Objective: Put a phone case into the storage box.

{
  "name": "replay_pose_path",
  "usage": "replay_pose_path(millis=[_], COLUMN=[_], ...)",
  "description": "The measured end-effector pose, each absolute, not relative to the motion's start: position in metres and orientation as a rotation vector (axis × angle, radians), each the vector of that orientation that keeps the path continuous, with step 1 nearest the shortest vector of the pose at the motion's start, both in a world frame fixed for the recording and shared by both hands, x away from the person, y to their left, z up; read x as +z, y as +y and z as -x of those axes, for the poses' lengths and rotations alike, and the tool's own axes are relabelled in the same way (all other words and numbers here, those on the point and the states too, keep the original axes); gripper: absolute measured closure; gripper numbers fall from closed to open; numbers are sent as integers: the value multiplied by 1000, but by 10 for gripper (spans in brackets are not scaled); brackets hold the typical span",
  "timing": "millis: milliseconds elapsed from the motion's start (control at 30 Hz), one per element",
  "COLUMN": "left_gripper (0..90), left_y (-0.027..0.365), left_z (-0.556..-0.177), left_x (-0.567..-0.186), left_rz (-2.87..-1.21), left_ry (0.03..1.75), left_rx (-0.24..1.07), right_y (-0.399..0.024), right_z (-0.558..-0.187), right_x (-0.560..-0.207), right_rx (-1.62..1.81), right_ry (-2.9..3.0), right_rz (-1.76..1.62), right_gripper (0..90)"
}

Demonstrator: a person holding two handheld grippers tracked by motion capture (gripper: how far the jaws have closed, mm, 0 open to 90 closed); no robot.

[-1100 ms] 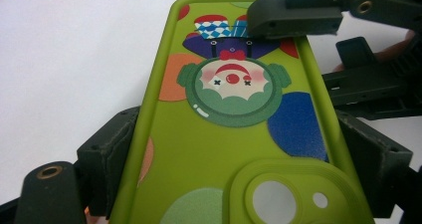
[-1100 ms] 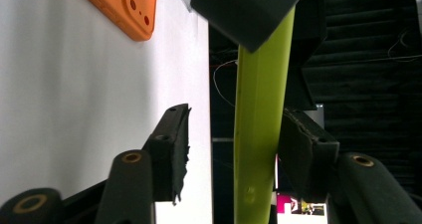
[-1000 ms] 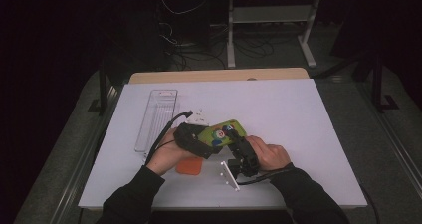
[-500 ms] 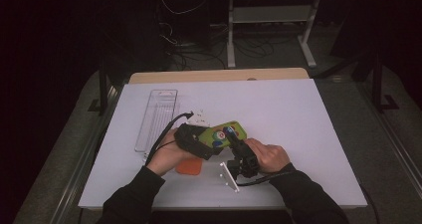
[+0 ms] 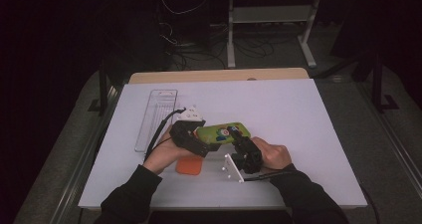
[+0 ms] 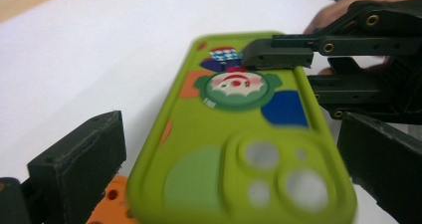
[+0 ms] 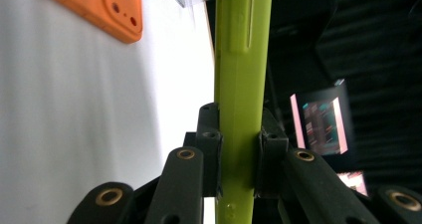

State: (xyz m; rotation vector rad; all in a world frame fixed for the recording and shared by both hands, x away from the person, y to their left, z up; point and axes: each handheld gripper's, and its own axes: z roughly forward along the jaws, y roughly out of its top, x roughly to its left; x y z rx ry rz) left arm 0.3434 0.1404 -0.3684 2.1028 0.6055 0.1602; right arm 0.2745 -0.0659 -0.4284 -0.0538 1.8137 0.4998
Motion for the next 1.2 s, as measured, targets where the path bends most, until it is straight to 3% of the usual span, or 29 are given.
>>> replay_pose_path(millis=[733, 1200], left_gripper=[0, 0], left_y=[146, 155], left_z=[-344, -349], left_x=[-367, -369], left_rz=[-2069, -1982], left_ry=[642, 716], left_rx=[202, 206], right_y=[-104, -120], right_z=[-313, -324], right_x=[-404, -409], right_rx=[1184, 1392], right_ry=[2138, 2166], right_rz=[-848, -1167], right_gripper=[756, 756])
